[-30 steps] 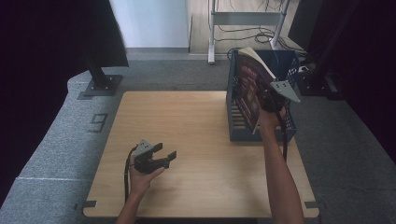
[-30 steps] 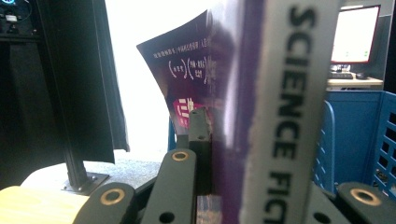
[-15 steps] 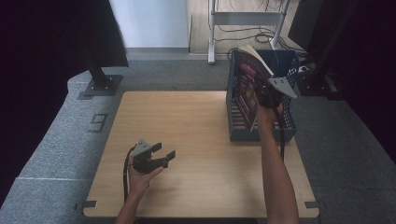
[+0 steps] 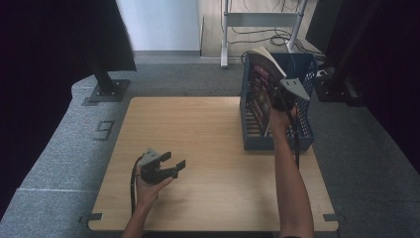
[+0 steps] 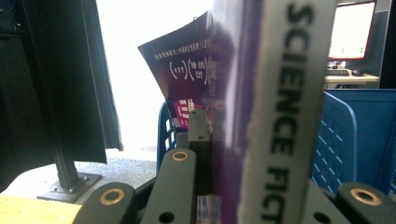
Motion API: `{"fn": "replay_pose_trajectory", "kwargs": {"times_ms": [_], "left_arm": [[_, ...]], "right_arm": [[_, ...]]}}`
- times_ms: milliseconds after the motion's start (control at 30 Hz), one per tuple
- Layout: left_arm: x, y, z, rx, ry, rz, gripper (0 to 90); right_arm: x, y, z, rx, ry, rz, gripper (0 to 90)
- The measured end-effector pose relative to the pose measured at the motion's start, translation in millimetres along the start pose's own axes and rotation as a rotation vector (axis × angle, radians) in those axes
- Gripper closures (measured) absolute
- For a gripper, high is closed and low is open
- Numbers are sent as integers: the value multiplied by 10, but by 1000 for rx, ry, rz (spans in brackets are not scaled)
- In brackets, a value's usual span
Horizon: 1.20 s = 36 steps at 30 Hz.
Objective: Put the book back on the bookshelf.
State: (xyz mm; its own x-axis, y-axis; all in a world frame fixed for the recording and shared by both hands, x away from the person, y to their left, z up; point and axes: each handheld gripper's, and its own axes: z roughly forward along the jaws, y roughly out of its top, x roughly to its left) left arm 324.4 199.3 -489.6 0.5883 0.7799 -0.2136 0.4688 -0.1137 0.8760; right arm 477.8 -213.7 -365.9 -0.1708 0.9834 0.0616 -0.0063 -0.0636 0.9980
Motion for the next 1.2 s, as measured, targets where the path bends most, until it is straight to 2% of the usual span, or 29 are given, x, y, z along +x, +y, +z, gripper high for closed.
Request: {"fn": "replay_pose_trajectory", "kwargs": {"times_ms": [200, 367, 467, 633, 767, 967, 1200], "left_arm": [[17, -2, -4, -2, 1, -6, 248], [16, -8, 0, 0, 1, -6, 248], [17, -10, 2, 1, 2, -6, 248], [31, -15, 1, 4, 4, -9, 249], [38, -24, 5, 7, 5, -11, 249], [36, -31, 17, 11, 6, -12, 249], [45, -30, 5, 6, 10, -12, 249]], "right_arm": [[-1, -39, 44, 7, -2, 6, 814], [12, -137, 91, 20, -5, -1, 814], [2, -194, 123, 26, -10, 13, 814], [-34, -279, 171, 38, -47, 23, 814], [-37, -329, 210, 47, -68, -2, 813], [-36, -380, 255, 36, -61, 27, 813], [48, -503, 277, 60, -34, -5, 810]]}}
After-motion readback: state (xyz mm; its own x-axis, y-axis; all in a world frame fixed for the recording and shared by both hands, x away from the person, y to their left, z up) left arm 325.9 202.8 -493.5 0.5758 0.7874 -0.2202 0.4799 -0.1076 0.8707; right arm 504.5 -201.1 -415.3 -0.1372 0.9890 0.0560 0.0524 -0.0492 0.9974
